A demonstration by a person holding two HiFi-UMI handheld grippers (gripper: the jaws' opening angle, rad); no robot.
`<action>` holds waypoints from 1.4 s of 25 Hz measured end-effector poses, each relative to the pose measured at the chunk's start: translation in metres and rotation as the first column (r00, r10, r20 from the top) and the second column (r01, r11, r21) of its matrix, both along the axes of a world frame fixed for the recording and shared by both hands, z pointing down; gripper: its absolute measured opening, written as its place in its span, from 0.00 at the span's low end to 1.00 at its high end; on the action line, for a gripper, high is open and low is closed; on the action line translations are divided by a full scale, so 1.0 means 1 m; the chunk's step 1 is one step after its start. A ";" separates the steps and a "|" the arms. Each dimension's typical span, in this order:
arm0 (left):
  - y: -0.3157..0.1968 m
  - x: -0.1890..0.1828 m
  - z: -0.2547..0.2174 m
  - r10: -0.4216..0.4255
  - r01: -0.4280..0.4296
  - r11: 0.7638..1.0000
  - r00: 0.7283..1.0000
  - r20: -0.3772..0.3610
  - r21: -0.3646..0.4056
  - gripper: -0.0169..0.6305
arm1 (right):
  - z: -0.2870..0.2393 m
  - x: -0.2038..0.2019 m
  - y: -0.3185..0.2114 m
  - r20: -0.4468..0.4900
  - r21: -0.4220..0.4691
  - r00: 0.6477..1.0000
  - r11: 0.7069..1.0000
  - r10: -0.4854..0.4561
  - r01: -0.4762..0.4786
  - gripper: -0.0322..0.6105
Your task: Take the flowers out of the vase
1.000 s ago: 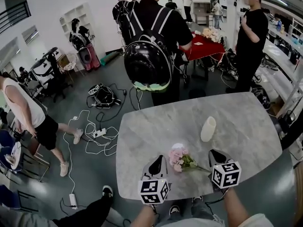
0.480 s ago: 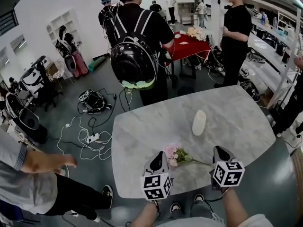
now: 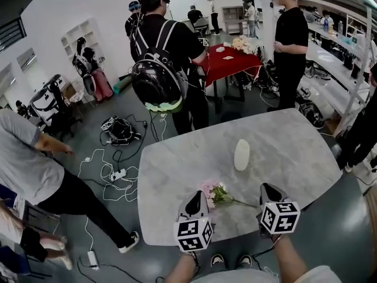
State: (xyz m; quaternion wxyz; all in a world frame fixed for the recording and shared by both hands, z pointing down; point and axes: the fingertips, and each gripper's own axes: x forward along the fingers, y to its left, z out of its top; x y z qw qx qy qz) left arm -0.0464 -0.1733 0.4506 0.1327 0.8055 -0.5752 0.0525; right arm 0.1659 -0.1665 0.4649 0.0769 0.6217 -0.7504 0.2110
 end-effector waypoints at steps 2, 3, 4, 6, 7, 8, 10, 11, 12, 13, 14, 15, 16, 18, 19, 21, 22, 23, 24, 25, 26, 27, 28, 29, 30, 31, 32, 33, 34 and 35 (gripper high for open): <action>0.005 0.004 0.001 -0.006 0.006 1.000 1.000 0.001 -0.005 0.03 | 0.000 0.002 0.003 0.005 -0.003 1.000 1.000 -0.010 0.010 0.08; 0.008 0.007 0.003 -0.008 0.008 1.000 1.000 0.000 -0.009 0.03 | 0.001 0.003 0.005 0.006 -0.004 1.000 1.000 -0.016 0.016 0.08; 0.010 0.011 0.005 -0.010 0.010 1.000 1.000 -0.003 -0.013 0.03 | 0.001 0.004 0.006 0.007 -0.004 1.000 1.000 -0.023 0.023 0.08; 0.013 0.018 0.007 -0.013 0.013 1.000 1.000 -0.006 -0.017 0.03 | 0.000 0.006 0.007 0.005 -0.002 0.999 0.999 -0.039 0.039 0.08; 0.014 0.020 0.007 -0.015 0.015 1.000 1.000 -0.004 -0.016 0.03 | 0.000 0.007 0.007 0.004 -0.001 0.999 0.999 -0.048 0.048 0.08; 0.015 0.022 0.007 -0.019 0.019 1.000 1.000 -0.003 -0.015 0.03 | 0.000 0.006 0.007 0.001 0.000 0.998 0.998 -0.057 0.057 0.08; 0.017 0.022 0.005 -0.028 0.028 1.000 1.000 -0.007 -0.012 0.03 | -0.003 0.004 0.006 -0.021 0.002 0.997 0.997 -0.079 0.079 0.08; 0.018 0.021 0.004 -0.031 0.031 0.999 0.999 -0.009 -0.011 0.03 | -0.004 0.002 0.006 -0.037 0.003 0.995 0.996 -0.089 0.089 0.08; 0.019 0.020 0.003 -0.033 0.032 0.999 0.999 -0.009 -0.010 0.03 | -0.006 -0.001 0.006 -0.047 0.004 0.994 0.995 -0.096 0.097 0.08; 0.019 0.019 0.002 -0.034 0.034 0.999 0.999 -0.007 -0.010 0.03 | -0.008 -0.002 0.006 -0.050 0.003 0.994 0.995 -0.101 0.101 0.08; 0.019 0.018 0.001 -0.035 0.035 0.999 0.999 -0.005 -0.010 0.03 | -0.009 -0.003 0.006 -0.047 0.001 0.993 0.995 -0.104 0.104 0.08; 0.019 0.018 0.000 -0.038 0.038 0.999 0.999 -0.005 -0.010 0.03 | -0.009 -0.003 0.005 -0.046 -0.002 0.993 0.994 -0.106 0.106 0.08; 0.019 0.019 -0.001 -0.040 0.040 0.999 0.999 -0.005 -0.009 0.03 | -0.010 -0.002 0.005 -0.048 -0.004 0.993 0.994 -0.110 0.110 0.08; 0.019 0.019 -0.001 -0.044 0.044 0.999 0.999 -0.005 -0.009 0.03 | -0.008 -0.002 0.005 -0.055 -0.007 0.992 0.993 -0.117 0.117 0.08; 0.019 0.019 0.000 -0.044 0.044 0.999 0.999 -0.005 -0.009 0.03 | -0.007 -0.003 0.005 -0.059 -0.009 0.991 0.993 -0.119 0.119 0.08; 0.020 0.018 0.002 -0.042 0.042 0.999 0.999 -0.004 -0.009 0.03 | -0.006 -0.004 0.006 -0.062 -0.009 0.991 0.993 -0.121 0.121 0.08; 0.020 0.018 0.002 -0.040 0.040 0.999 0.999 -0.003 -0.009 0.03 | -0.006 -0.005 0.007 -0.063 -0.008 0.991 0.992 -0.122 0.122 0.08; 0.021 0.018 0.002 -0.038 0.038 0.999 0.999 -0.002 -0.009 0.03 | -0.006 -0.006 0.008 -0.063 -0.006 0.990 0.992 -0.123 0.123 0.08; 0.021 0.018 0.002 -0.037 0.037 0.999 0.999 -0.001 -0.008 0.03 | -0.007 -0.006 0.008 -0.063 -0.003 0.990 0.992 -0.125 0.125 0.08; 0.022 0.018 0.001 -0.036 0.036 0.999 0.999 0.000 -0.008 0.03 | -0.009 -0.006 0.009 -0.064 -0.001 0.990 0.992 -0.126 0.126 0.08; 0.022 0.019 0.000 -0.036 0.036 0.999 0.999 0.000 -0.007 0.03 | -0.010 -0.006 0.009 -0.065 0.002 0.990 0.992 -0.127 0.127 0.08; 0.022 0.021 -0.001 -0.035 0.035 0.999 0.999 -0.001 -0.005 0.03 | -0.012 -0.005 0.010 -0.067 0.004 0.990 0.992 -0.127 0.128 0.07; 0.021 0.022 -0.002 -0.034 0.034 0.999 0.999 -0.001 -0.004 0.03 | -0.013 -0.005 0.009 -0.068 0.006 0.989 0.992 -0.128 0.129 0.08; 0.021 0.022 -0.002 -0.033 0.033 0.999 0.999 -0.002 -0.003 0.03 | -0.014 -0.005 0.009 -0.069 0.007 0.989 0.992 -0.129 0.129 0.08; 0.021 0.022 -0.003 -0.033 0.033 0.999 0.999 -0.003 -0.003 0.03 | -0.014 -0.006 0.010 -0.070 0.007 0.989 0.991 -0.129 0.130 0.08; 0.021 0.022 -0.003 -0.034 0.034 0.999 0.999 -0.005 -0.003 0.03 | -0.014 -0.006 0.010 -0.071 0.007 0.989 0.991 -0.130 0.131 0.08; 0.021 0.023 -0.003 -0.034 0.034 0.999 0.999 -0.006 -0.004 0.03 | -0.014 -0.006 0.011 -0.072 0.006 0.989 0.991 -0.130 0.131 0.08; 0.022 0.023 -0.003 -0.035 0.035 0.999 0.999 -0.008 -0.005 0.03 | -0.014 -0.006 0.011 -0.072 0.004 0.989 0.991 -0.130 0.131 0.08; 0.022 0.023 -0.003 -0.035 0.035 0.999 0.999 -0.009 -0.005 0.03 | -0.013 -0.006 0.012 -0.072 0.003 0.989 0.991 -0.131 0.131 0.08; 0.023 0.024 -0.003 -0.036 0.036 0.999 0.999 -0.010 -0.006 0.03 | -0.013 -0.006 0.013 -0.072 0.002 0.989 0.991 -0.131 0.131 0.07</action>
